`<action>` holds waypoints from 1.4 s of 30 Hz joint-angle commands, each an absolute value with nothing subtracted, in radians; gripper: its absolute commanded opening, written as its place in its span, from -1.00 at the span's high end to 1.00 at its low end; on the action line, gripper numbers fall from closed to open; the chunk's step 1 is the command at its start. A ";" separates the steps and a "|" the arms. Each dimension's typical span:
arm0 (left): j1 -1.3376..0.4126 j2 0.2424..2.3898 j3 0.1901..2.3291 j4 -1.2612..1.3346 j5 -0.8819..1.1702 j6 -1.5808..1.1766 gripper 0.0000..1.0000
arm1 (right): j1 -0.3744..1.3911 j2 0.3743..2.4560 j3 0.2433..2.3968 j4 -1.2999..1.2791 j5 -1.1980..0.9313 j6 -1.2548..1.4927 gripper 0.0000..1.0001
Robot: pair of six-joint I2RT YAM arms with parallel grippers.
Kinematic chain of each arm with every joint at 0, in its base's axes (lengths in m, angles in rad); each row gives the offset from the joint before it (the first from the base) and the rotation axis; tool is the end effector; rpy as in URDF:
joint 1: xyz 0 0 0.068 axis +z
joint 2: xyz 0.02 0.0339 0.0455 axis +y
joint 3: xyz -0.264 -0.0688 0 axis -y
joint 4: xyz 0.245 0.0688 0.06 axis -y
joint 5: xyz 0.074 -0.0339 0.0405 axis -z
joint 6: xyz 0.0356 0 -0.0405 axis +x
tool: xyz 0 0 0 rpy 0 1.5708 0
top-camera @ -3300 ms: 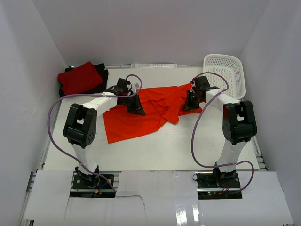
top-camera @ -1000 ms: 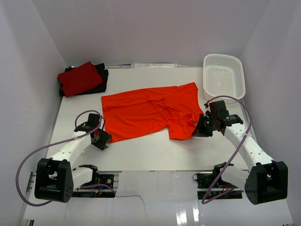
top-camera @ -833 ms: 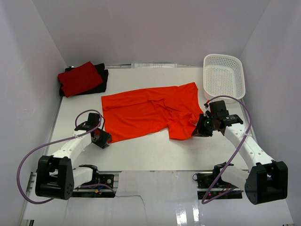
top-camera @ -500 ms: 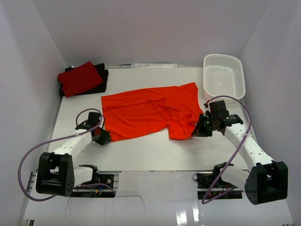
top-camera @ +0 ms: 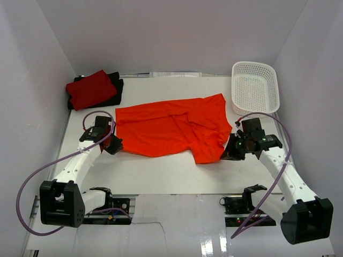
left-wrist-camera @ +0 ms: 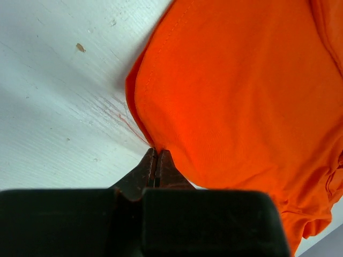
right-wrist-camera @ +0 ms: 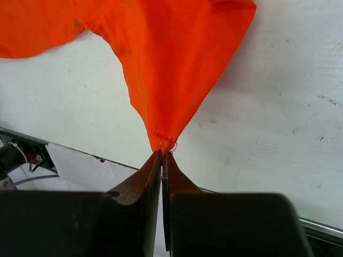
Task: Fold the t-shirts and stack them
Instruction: Grap the side of the flattened tshirt furthest away from the robot with both arms, then fold the other side of the tshirt into a rectangle
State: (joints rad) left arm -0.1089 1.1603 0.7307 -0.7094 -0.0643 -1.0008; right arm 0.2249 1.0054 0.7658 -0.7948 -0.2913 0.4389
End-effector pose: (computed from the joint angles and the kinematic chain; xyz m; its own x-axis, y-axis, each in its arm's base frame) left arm 0.2072 -0.0204 0.2086 -0.5560 -0.7844 -0.2750 -0.7160 0.6200 -0.3208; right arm 0.1791 0.0515 0.2436 -0.9101 0.2094 -0.3577 0.0332 0.8971 0.4406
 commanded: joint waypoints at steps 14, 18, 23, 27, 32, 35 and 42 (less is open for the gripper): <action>0.055 1.117 0.750 -0.785 -0.006 -0.873 1.00 | 0.227 0.873 0.584 -0.924 -0.364 0.480 0.85; 0.101 1.129 0.759 -0.784 0.036 -0.839 1.00 | 0.227 0.893 0.612 -0.904 -0.365 0.482 0.85; 0.132 1.155 0.787 -0.776 0.049 -0.807 1.00 | 0.227 0.959 0.739 -0.899 -0.344 0.462 0.85; 0.132 1.175 0.792 -0.753 0.072 -0.798 1.00 | 0.227 1.023 0.822 -0.885 -0.337 0.437 0.85; 0.132 1.196 0.785 -0.727 0.106 -0.801 1.00 | 0.229 1.075 0.880 -0.855 -0.359 0.428 0.85; 0.132 1.200 0.785 -0.710 0.106 -0.801 1.00 | 0.229 1.106 0.914 -0.836 -0.365 0.428 0.84; 0.132 1.239 0.839 -0.709 0.089 -0.801 1.00 | 0.229 1.201 1.021 -0.799 -0.338 0.399 0.85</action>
